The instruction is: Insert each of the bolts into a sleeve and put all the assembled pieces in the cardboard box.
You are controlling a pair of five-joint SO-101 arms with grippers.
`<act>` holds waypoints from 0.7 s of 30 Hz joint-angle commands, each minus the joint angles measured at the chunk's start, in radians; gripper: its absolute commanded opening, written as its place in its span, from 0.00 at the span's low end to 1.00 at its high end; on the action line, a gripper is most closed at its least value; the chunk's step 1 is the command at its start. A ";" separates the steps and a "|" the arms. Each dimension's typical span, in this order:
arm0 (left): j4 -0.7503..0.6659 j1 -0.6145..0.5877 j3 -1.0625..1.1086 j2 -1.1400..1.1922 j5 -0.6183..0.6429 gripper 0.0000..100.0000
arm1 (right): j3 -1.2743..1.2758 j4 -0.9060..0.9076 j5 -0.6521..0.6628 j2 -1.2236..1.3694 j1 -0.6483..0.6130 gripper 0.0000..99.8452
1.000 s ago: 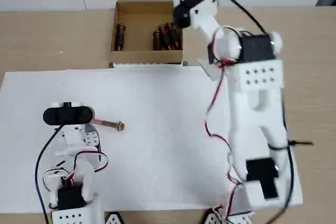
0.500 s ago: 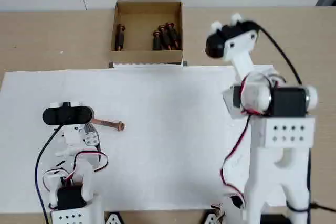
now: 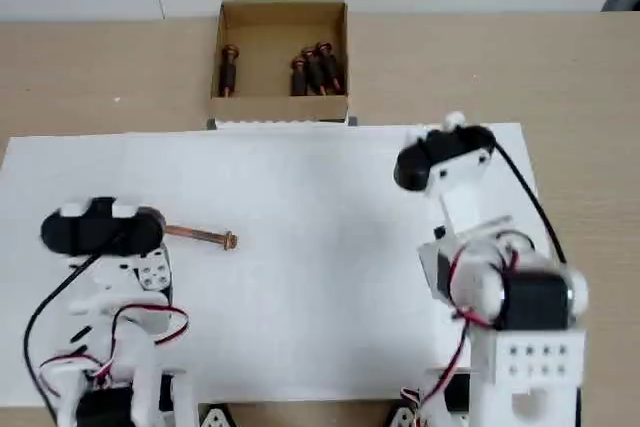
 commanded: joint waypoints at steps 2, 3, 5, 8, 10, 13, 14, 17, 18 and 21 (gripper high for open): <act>0.044 0.000 -0.232 0.262 -0.005 0.01 | 0.087 -0.064 -0.012 -0.140 0.012 0.00; 0.048 0.000 -0.288 0.342 -0.005 0.01 | 0.104 -0.070 -0.014 -0.166 0.012 0.00; 0.048 0.000 -0.404 0.509 -0.005 0.01 | 0.130 -0.074 -0.014 -0.206 0.012 0.00; 0.048 0.000 -0.553 0.723 -0.005 0.01 | 0.158 -0.073 -0.012 -0.242 0.012 0.00; 0.048 0.002 -0.639 0.853 -0.006 0.01 | 0.169 -0.071 -0.012 -0.259 0.013 0.00; 0.055 0.037 -0.737 1.011 -0.069 0.01 | 0.169 -0.074 -0.012 -0.262 0.013 0.00; 0.068 0.049 -0.763 1.053 -0.118 0.01 | 0.169 -0.074 -0.012 -0.260 0.013 0.00; 0.089 0.103 -0.799 1.165 -0.255 0.01 | 0.169 -0.074 -0.011 -0.260 0.013 0.00; 0.097 0.121 -0.802 1.194 -0.293 0.01 | 0.169 -0.074 -0.011 -0.260 0.013 0.00; 0.118 0.158 -0.805 1.258 -0.413 0.01 | 0.169 -0.073 -0.009 -0.260 0.013 0.01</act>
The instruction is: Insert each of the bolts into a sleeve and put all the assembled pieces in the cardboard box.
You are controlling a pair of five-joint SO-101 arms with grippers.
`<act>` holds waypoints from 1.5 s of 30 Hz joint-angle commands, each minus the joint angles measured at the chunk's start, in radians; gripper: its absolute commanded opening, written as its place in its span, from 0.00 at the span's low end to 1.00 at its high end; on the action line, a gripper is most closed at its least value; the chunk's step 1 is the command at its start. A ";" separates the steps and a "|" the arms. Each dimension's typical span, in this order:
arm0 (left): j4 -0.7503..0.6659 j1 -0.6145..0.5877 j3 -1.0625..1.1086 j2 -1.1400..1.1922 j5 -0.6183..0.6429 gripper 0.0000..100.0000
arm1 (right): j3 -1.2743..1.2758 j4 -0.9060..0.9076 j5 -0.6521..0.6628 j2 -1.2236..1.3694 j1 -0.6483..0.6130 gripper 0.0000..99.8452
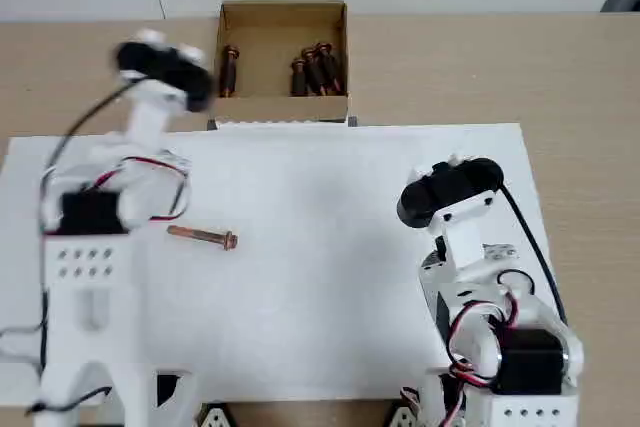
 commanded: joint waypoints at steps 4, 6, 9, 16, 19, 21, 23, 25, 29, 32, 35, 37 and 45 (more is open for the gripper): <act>0.052 0.068 -0.047 0.110 -0.236 0.01 | -0.005 -0.021 -0.005 -0.008 0.005 0.01; 0.098 0.081 -0.047 0.146 -0.316 0.01 | -0.005 -0.021 -0.006 -0.008 0.005 0.01; 0.158 0.080 -0.047 0.204 -0.439 0.01 | -0.003 -0.019 -0.005 -0.008 0.005 0.01; 0.262 0.075 -0.047 0.288 -0.706 0.01 | 0.023 -0.022 -0.003 -0.008 0.004 0.01; 0.278 0.077 -0.047 0.307 -0.756 0.04 | 0.028 -0.027 -0.003 -0.008 0.004 0.01; 0.272 0.075 -0.047 0.318 -0.776 0.08 | 0.028 -0.027 -0.003 -0.008 0.004 0.01; 0.270 0.075 -0.048 0.327 -0.804 0.11 | 0.028 -0.027 -0.003 -0.008 0.004 0.01; 0.272 0.075 -0.048 0.334 -0.841 0.12 | 0.028 -0.027 -0.003 -0.008 0.004 0.01; 0.269 0.077 -0.048 0.374 -0.893 0.12 | 0.028 -0.027 -0.003 -0.008 0.004 0.01; 0.247 0.080 -0.053 0.413 -0.899 0.12 | 0.028 -0.027 -0.003 -0.008 0.004 0.01; 0.204 0.075 -0.076 0.450 -0.899 0.12 | 0.028 -0.027 -0.003 -0.008 0.004 0.01; 0.190 0.075 -0.102 0.480 -0.899 0.12 | 0.028 -0.027 -0.003 -0.008 0.004 0.01; 0.198 0.080 -0.199 0.611 -0.899 0.12 | 0.028 -0.027 -0.003 -0.008 0.004 0.01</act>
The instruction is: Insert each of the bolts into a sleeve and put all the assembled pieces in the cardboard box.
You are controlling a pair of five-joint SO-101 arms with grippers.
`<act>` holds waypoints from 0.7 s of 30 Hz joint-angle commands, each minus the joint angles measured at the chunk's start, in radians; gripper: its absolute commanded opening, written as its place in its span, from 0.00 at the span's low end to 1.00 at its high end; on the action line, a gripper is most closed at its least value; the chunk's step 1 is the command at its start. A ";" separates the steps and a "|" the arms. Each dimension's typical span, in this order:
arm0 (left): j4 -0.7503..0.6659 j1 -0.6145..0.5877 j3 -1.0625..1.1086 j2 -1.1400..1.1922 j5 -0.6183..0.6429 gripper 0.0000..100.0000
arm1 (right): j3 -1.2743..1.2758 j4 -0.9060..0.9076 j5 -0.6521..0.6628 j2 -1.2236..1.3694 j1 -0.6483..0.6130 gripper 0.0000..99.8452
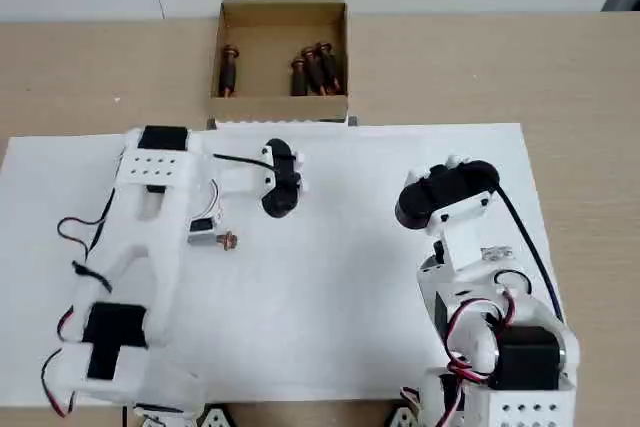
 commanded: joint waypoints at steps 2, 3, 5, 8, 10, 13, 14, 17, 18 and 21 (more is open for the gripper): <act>-0.009 0.006 -0.044 0.035 -0.028 0.12 | -0.008 -0.025 -0.003 -0.008 0.007 0.01; -0.012 0.006 -0.044 0.044 -0.028 0.12 | -0.008 -0.025 -0.003 -0.008 0.007 0.01; -0.014 0.006 -0.044 0.061 -0.028 0.12 | -0.008 -0.025 -0.003 -0.008 0.007 0.01; -0.038 0.006 -0.045 0.091 -0.028 0.12 | -0.008 -0.025 -0.003 -0.008 0.007 0.01; -0.072 0.003 -0.045 0.114 -0.028 0.11 | -0.008 -0.025 -0.003 -0.008 0.007 0.01; -0.104 0.003 -0.045 0.150 -0.025 0.11 | -0.008 -0.025 -0.003 -0.008 0.007 0.00; -0.106 0.006 -0.045 0.161 -0.023 0.11 | -0.008 -0.025 -0.003 -0.008 0.005 0.00; -0.106 0.008 -0.045 0.183 -0.023 0.07 | -0.008 -0.025 -0.003 -0.008 0.005 0.00; -0.104 0.008 -0.045 0.184 -0.023 0.05 | -0.008 -0.025 -0.003 -0.008 0.005 0.00; -0.100 0.008 -0.045 0.181 -0.023 0.01 | -0.008 -0.025 -0.003 -0.008 0.005 0.00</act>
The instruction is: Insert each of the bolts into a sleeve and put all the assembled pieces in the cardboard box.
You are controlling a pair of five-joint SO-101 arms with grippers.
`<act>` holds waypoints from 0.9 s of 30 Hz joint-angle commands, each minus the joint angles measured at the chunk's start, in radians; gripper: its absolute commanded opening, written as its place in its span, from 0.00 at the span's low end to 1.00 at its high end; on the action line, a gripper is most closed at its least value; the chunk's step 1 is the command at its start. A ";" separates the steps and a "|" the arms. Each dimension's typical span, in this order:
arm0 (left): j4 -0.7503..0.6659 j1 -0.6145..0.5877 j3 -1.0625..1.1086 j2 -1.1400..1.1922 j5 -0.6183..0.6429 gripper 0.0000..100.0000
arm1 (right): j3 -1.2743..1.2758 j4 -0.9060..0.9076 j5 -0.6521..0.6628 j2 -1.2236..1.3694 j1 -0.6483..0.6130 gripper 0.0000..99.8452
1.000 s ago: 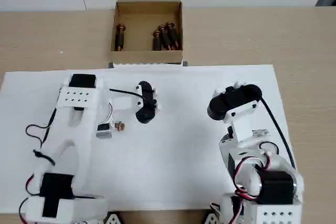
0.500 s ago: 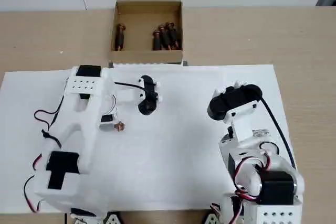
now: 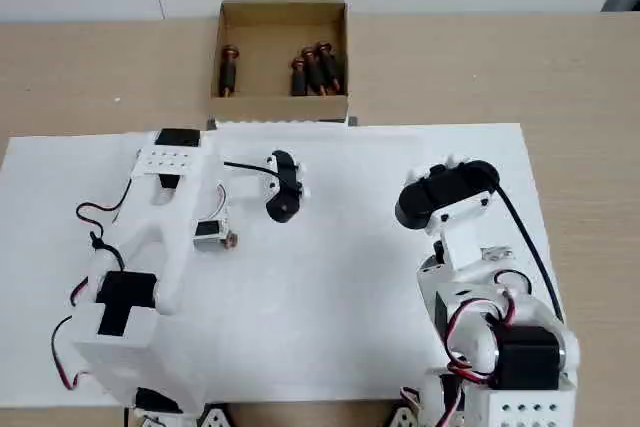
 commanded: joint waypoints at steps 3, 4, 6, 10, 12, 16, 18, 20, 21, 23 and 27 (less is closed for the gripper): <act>-0.025 0.003 -0.028 -0.002 -0.018 0.00 | -0.008 -0.024 -0.003 -0.008 0.005 0.00; -0.017 0.003 -0.028 -0.009 -0.018 0.00 | -0.008 -0.024 -0.003 -0.008 0.005 0.00; 0.037 0.005 -0.045 -0.048 -0.017 0.00 | -0.009 -0.024 -0.003 -0.008 0.005 0.00; 0.160 0.041 -0.108 -0.160 0.038 0.00 | -0.012 -0.021 -0.003 -0.015 0.004 0.00; 0.201 0.068 -0.137 -0.224 0.077 0.00 | -0.014 -0.021 -0.003 -0.015 0.001 0.00; 0.216 0.127 -0.150 -0.341 0.233 0.00 | -0.025 -0.016 -0.003 -0.015 -0.001 0.00; 0.215 0.157 -0.148 -0.371 0.338 0.00 | -0.055 -0.008 -0.003 -0.008 -0.001 0.00; 0.215 0.190 -0.150 -0.376 0.463 0.00 | -0.078 -0.008 -0.003 -0.007 -0.001 0.00; 0.215 0.203 -0.151 -0.376 0.534 0.00 | -0.083 -0.007 -0.003 -0.007 -0.001 0.00; 0.213 0.229 -0.151 -0.381 0.680 0.00 | -0.087 0.013 -0.003 -0.007 -0.001 0.00; 0.206 0.250 -0.214 -0.393 0.954 0.00 | -0.104 0.051 -0.003 -0.008 -0.002 0.00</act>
